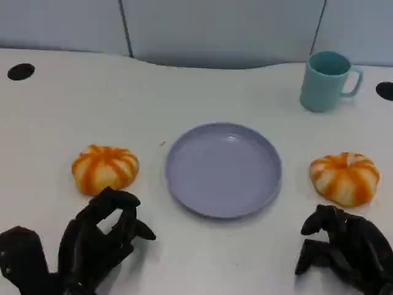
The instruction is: Grasp the bread from the table and place it into the plate.
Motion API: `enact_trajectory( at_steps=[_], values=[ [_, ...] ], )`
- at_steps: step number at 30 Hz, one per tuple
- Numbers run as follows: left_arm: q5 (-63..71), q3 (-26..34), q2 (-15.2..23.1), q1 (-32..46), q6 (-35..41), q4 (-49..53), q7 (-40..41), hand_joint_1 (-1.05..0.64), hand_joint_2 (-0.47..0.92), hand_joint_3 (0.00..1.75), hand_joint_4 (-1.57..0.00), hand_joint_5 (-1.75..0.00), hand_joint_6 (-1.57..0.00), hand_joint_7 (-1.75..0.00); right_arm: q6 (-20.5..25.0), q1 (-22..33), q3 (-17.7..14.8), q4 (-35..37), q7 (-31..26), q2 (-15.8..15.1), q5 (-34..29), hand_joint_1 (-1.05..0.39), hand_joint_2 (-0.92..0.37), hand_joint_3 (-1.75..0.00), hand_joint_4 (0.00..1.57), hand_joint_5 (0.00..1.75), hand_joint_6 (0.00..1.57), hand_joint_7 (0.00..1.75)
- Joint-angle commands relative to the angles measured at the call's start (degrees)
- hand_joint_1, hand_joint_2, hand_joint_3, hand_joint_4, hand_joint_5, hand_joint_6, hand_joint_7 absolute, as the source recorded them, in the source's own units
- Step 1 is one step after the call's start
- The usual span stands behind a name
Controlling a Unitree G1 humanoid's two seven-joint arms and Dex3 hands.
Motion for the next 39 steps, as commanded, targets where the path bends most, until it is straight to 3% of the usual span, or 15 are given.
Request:
enact_trajectory(
  at_steps=[1, 33, 38, 39],
  values=[
    [0.12, 0.04, 1.04, -0.05, -0.2, -0.9, 0.0, -0.48, 0.61, 0.89, -0.68, -1.6, -0.59, -1.41, 0.35, 0.6, -0.3, 0.6, -0.01, -0.44, 0.1, -0.43, -0.92, -0.46, 1.21, 1.16, 1.12, 1.08],
    [0.52, 0.01, 0.87, 0.14, -0.84, -1.37, 0.34, -0.49, 0.56, 0.97, -0.66, -1.6, -0.58, -1.43, -0.09, 0.65, -0.12, 0.84, 0.23, -0.39, 0.04, -0.43, -0.92, -0.46, 1.2, 1.16, 1.12, 1.07],
    [1.11, 0.11, 0.91, 0.0, -4.44, -1.22, -0.03, -0.47, 0.59, 0.91, -0.67, -1.51, -0.63, -1.28, 0.21, 0.62, 0.02, 0.76, -0.14, -0.17, -0.06, -0.43, -0.92, -0.45, 1.21, 1.16, 1.12, 1.08],
    [1.6, 0.06, 0.91, -0.01, -6.32, -1.15, -0.19, -0.45, 0.63, 0.82, -0.66, -1.33, -0.63, -1.05, 0.11, 0.57, 0.1, 0.8, -0.27, -0.05, -0.16, -0.43, -0.92, -0.45, 1.22, 1.17, 1.12, 1.08]
  ],
)
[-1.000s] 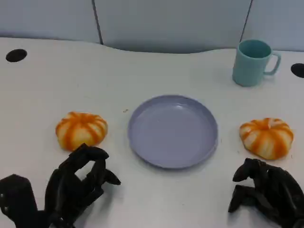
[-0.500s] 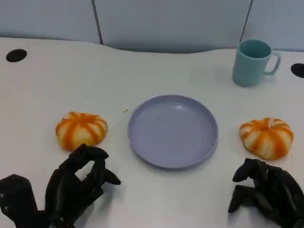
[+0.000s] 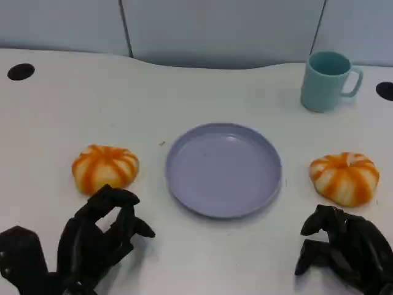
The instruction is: Grasp the bread from the table and place it into the plate.
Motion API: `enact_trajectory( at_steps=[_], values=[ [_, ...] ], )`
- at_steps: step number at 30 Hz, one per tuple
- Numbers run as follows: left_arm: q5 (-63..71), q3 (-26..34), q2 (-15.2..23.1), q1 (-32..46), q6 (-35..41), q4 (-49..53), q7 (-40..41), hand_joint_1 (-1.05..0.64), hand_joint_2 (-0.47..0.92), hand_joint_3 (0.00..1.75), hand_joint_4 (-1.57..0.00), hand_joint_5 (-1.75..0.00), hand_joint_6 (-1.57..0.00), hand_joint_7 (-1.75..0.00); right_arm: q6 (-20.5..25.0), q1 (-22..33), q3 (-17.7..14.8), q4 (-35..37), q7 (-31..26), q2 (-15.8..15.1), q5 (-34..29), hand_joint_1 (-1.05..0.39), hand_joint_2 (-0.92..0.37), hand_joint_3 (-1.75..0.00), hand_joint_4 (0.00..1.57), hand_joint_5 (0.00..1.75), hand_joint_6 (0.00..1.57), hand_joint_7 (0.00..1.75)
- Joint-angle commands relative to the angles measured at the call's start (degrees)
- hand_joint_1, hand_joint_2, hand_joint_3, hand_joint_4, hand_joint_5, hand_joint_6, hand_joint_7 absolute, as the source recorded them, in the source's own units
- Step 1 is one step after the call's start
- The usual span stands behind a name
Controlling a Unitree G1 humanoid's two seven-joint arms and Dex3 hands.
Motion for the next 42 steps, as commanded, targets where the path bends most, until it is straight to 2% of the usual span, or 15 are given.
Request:
enact_trajectory(
  at_steps=[1, 2, 5, 7, 10, 15, 18, 22, 28, 33, 42],
  values=[
    [1.76, 0.04, 0.95, -0.15, -6.62, -0.44, -0.36, -0.44, 0.65, 0.78, -0.66, -1.26, -0.65, -0.95, 0.67, 0.55, 0.08, 0.5, -0.64, 0.03, -0.19, -0.43, -0.92, -0.45, 1.22, 1.17, 1.12, 1.09],
    [2.85, -0.27, 1.35, -0.31, -9.56, 0.06, -0.79, -0.43, 0.66, 0.75, -0.66, -1.22, -0.66, -0.89, 0.51, 0.53, 0.23, 0.5, -0.63, 0.09, -0.31, -0.43, -0.92, -0.44, 1.23, 1.16, 1.12, 1.09],
    [7.76, -1.59, 3.17, -0.76, -18.47, 1.69, -0.44, -0.45, 0.82, 0.42, -0.66, -0.9, -0.76, -0.35, 0.2, 0.41, 0.36, 0.82, -0.43, 0.44, -0.19, -0.43, -0.92, -0.45, 1.22, 1.16, 1.12, 1.08],
    [12.26, -2.63, 5.2, -1.44, -25.62, 3.62, 0.5, -0.46, 0.9, 0.3, -0.52, -0.76, -0.69, -0.16, -0.29, 0.31, 0.43, 1.16, -0.41, 0.76, -0.26, -0.43, -0.92, -0.45, 1.22, 1.16, 1.12, 1.08],
    [20.82, -3.9, 9.07, -2.78, -34.04, 6.1, 4.9, -0.53, 0.92, 0.31, -0.36, -0.65, -0.57, -0.05, -1.29, 0.07, 0.67, 1.72, -0.15, 0.95, -0.58, -0.43, -0.92, -0.46, 1.21, 1.15, 1.12, 1.07],
    [35.03, -5.4, 14.56, -4.22, -35.92, 3.15, 16.19, -0.6, 0.92, 0.21, -0.18, -0.49, -0.42, 0.0, -1.05, -0.22, 0.91, 1.76, -0.54, 1.1, -0.69, -0.43, -0.92, -0.47, 1.21, 1.14, 1.13, 1.06],
    [47.43, -6.91, 19.17, -6.13, -38.26, 2.02, 26.16, -0.59, 0.92, 0.18, -0.15, -0.39, -0.33, 0.0, -1.15, -0.32, 0.99, 1.69, -0.42, 1.06, -0.72, -0.43, -0.92, -0.48, 1.21, 1.14, 1.14, 1.04],
    [59.92, -9.81, 24.07, -7.61, -34.15, -2.0, 35.41, -0.64, 0.92, 0.19, -0.09, -0.3, -0.26, 0.0, -1.1, -0.33, 0.74, 1.82, -0.08, 1.17, -0.22, -0.43, -0.92, -0.47, 1.22, 1.13, 1.15, 1.02],
    [71.28, -15.02, 29.19, -9.48, -24.5, -7.11, 40.52, -0.7, 0.92, 0.15, -0.02, -0.21, -0.21, 0.0, -0.75, -0.27, 0.66, 1.85, -0.31, 1.43, -0.15, -0.43, -0.92, -0.46, 1.22, 1.13, 1.16, 1.02],
    [76.16, -19.13, 32.07, -10.89, -16.77, -9.96, 40.09, -0.71, 0.92, 0.08, 0.0, -0.16, -0.18, 0.0, -0.82, -0.29, 0.57, 1.9, -0.36, 1.56, -0.16, -0.44, -0.92, -0.45, 1.22, 1.13, 1.16, 1.02],
    [76.94, -28.9, 33.86, -20.52, -8.65, -0.49, 28.81, -0.7, 0.89, 0.01, 0.0, -0.07, -0.09, 0.0, -1.02, -0.28, 0.66, 2.21, -0.32, 1.43, -0.37, -0.44, -0.92, -0.46, 1.23, 1.13, 1.16, 1.04]
  ],
)
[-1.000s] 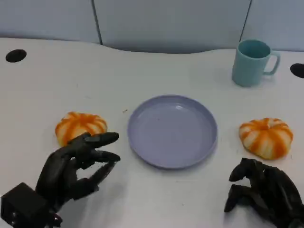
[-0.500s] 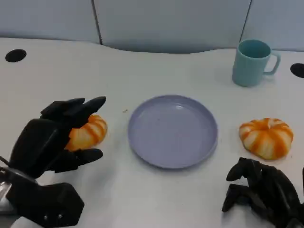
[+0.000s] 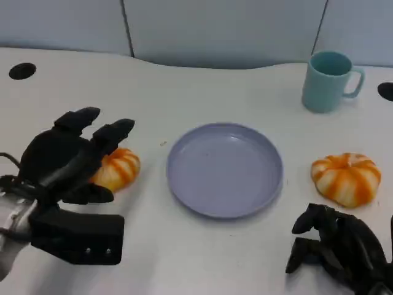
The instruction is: Grasp the bread from the table and place it into the plate.
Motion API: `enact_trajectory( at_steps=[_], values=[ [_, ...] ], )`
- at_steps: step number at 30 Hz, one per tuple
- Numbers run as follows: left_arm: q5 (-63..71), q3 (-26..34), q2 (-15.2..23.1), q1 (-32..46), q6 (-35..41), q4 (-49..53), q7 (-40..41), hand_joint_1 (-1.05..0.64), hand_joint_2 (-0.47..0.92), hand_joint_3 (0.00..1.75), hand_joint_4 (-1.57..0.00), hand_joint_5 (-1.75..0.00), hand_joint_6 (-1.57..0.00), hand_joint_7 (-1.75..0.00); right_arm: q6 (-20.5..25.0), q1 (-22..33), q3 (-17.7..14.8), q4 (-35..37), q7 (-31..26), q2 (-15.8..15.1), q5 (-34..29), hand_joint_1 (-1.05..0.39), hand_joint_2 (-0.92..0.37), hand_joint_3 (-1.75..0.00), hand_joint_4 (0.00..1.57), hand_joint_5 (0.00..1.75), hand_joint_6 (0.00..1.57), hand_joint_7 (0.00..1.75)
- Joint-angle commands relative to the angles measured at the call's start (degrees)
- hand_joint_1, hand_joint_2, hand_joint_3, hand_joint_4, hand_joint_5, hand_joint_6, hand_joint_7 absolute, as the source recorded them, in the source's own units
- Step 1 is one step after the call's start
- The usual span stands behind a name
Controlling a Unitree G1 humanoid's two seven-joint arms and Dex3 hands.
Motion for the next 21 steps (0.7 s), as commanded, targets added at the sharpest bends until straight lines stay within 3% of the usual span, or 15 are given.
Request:
enact_trajectory(
  at_steps=[1, 9, 21],
  values=[
    [-0.04, -4.11, 1.5, -4.82, 2.25, 6.24, -3.74, -0.71, 0.88, 0.01, 0.0, -0.06, -0.09, 0.0, 0.16, 0.55, -0.08, 1.07, -0.23, -0.27, -0.22, -0.44, -0.92, -0.46, 1.23, 1.13, 1.15, 1.04],
    [-1.03, -10.38, -0.73, -13.28, 2.48, 22.72, -2.01, -0.7, 0.88, 0.01, 0.0, 0.0, -0.07, 0.0, 0.57, 0.53, 0.16, 0.61, -0.7, -0.21, -0.29, -0.43, -0.92, -0.47, 1.22, 1.14, 1.14, 1.06],
    [-0.43, -18.81, -7.82, -26.44, 5.97, 44.46, 0.38, -0.65, 0.85, 0.0, 0.0, 0.0, -0.05, 0.0, 0.38, 1.46, -0.35, 0.36, 0.08, -1.42, -0.34, -0.44, -0.92, -0.46, 1.22, 1.14, 1.14, 1.05]
  ],
)
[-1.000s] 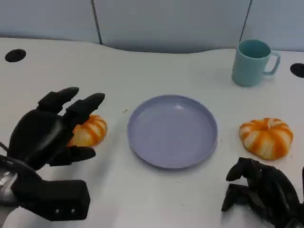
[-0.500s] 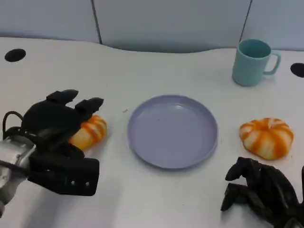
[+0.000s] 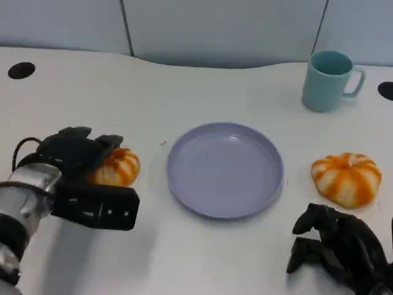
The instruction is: Grasp the bread from the table and place it into the plate.
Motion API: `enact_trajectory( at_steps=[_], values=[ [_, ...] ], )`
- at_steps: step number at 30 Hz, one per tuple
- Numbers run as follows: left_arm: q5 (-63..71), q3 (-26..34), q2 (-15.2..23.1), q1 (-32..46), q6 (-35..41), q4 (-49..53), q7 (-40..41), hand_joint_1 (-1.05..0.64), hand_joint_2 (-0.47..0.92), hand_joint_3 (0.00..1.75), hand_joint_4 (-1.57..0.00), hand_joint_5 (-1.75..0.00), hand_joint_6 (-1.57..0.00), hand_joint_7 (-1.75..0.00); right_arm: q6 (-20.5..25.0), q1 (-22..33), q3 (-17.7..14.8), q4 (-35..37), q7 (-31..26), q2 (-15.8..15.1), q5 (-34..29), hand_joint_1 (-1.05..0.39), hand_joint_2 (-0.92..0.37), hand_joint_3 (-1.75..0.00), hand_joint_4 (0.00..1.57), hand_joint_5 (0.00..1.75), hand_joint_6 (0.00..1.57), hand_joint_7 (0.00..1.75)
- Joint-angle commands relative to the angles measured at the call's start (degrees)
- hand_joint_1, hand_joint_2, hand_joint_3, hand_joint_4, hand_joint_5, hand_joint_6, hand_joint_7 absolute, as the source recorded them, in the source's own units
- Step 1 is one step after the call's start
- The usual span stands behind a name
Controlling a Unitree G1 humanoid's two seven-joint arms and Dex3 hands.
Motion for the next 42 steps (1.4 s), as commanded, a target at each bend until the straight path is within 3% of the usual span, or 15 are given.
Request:
enact_trajectory(
  at_steps=[1, 9, 22, 28, 37, 42],
  values=[
    [0.5, -3.21, -1.78, -4.56, 1.34, 5.88, 1.26, -0.65, 0.85, 0.0, 0.0, 0.0, -0.06, 0.0, 0.99, 1.38, -0.38, 0.23, -0.27, -1.27, -0.34, -0.44, -0.92, -0.46, 1.22, 1.14, 1.14, 1.04],
    [-0.41, -5.95, -4.84, -7.61, 3.57, 11.43, 3.97, -0.62, 0.81, 0.0, 0.0, 0.0, -0.07, 0.0, 1.27, 2.0, -0.53, -0.49, -0.04, -1.8, -0.35, -0.43, -0.92, -0.47, 1.21, 1.14, 1.12, 1.06],
    [-4.12, -6.35, -7.98, -10.35, 7.36, 14.59, -8.24, -0.69, 0.79, 0.0, 0.0, 0.0, -0.07, 0.0, 1.81, 4.84, -0.86, -3.94, 0.61, -1.72, 0.86, -0.43, -0.92, -0.47, 1.2, 1.16, 1.12, 1.07],
    [-4.89, -6.73, -8.58, -9.93, 9.29, 15.21, -9.86, -0.62, 0.75, 0.0, -0.02, -0.01, -0.09, -0.01, 2.53, 6.31, -0.88, -5.96, 0.78, -1.9, 1.24, -0.43, -0.92, -0.48, 1.18, 1.17, 1.11, 1.07],
    [-4.42, -7.64, -9.09, -8.21, 10.87, 15.27, -4.7, -0.52, 0.76, 0.01, -0.07, -0.03, -0.12, -0.01, 3.74, 7.87, -1.14, -8.38, 1.37, -2.0, 2.23, -0.43, -0.92, -0.47, 1.18, 1.18, 1.09, 1.09],
    [-4.02, -8.04, -9.09, -5.7, 10.04, 15.31, 3.82, -0.27, 0.79, 0.02, -0.25, -0.09, -0.32, -0.06, 5.62, 8.52, -1.34, -10.21, 0.95, -2.12, 2.88, -0.44, -0.92, -0.46, 1.18, 1.19, 1.08, 1.12]
  ],
)
